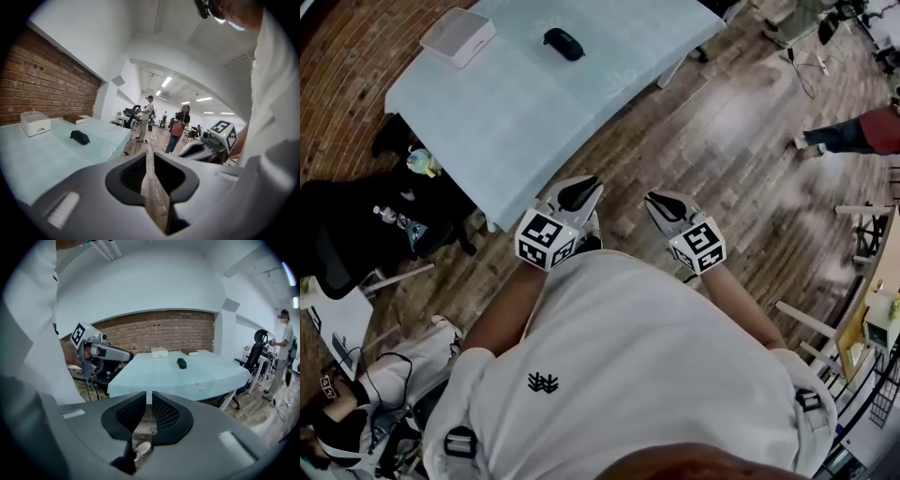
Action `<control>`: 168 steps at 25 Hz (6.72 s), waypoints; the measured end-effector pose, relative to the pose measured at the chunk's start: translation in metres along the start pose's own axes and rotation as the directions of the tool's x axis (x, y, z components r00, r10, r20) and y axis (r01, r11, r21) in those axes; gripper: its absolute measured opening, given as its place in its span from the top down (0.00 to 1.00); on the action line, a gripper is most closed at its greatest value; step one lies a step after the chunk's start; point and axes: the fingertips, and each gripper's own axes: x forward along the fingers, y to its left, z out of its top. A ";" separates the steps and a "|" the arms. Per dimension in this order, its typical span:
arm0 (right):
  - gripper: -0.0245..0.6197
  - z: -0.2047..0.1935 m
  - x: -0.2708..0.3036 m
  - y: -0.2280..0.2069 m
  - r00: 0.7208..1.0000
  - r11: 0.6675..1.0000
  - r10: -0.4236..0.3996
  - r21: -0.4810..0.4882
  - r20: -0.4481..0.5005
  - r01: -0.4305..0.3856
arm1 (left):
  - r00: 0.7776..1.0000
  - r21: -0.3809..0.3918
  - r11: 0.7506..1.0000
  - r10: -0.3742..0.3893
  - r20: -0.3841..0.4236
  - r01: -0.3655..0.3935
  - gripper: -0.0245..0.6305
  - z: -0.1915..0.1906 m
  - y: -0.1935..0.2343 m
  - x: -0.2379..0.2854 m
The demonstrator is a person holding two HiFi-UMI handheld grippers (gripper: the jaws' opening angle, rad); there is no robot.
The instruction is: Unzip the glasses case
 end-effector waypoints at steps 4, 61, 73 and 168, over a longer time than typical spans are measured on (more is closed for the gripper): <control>0.90 0.036 0.051 -0.040 1.000 1.000 -0.011 -0.020 0.010 0.011 | 1.000 0.036 0.999 -0.010 -0.004 0.010 0.87 0.023 0.055 0.020; 0.88 0.089 0.436 -0.278 0.809 0.764 0.401 -0.330 -0.430 -0.554 | 0.802 0.061 0.887 0.442 -0.401 -0.458 0.88 0.064 0.474 0.259; 0.95 0.089 0.436 -0.277 0.802 0.771 0.408 -0.305 -0.437 -0.559 | 0.817 0.036 0.889 0.435 -0.379 -0.457 0.88 0.064 0.478 0.257; 0.93 0.108 0.470 -0.295 0.654 0.462 0.458 -0.467 -0.602 -0.754 | 0.864 -0.055 0.908 0.376 -0.336 -0.416 0.88 0.062 0.482 0.254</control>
